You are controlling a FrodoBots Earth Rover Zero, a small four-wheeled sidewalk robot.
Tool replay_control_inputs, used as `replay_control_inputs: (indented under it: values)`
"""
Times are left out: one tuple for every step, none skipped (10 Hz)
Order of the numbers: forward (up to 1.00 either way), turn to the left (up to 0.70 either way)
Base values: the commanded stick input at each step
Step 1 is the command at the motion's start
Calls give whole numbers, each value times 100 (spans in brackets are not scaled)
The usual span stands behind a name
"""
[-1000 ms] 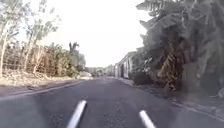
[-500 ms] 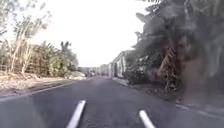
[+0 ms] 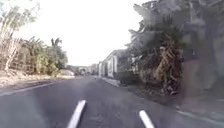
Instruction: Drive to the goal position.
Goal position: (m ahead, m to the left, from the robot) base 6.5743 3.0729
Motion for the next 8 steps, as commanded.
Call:
replay_control_inputs:
  values:
    - [85, 0]
    - [85, 0]
    - [85, 0]
    - [85, 0]
    - [85, 0]
    - [85, 0]
    - [85, 0]
    - [85, 0]
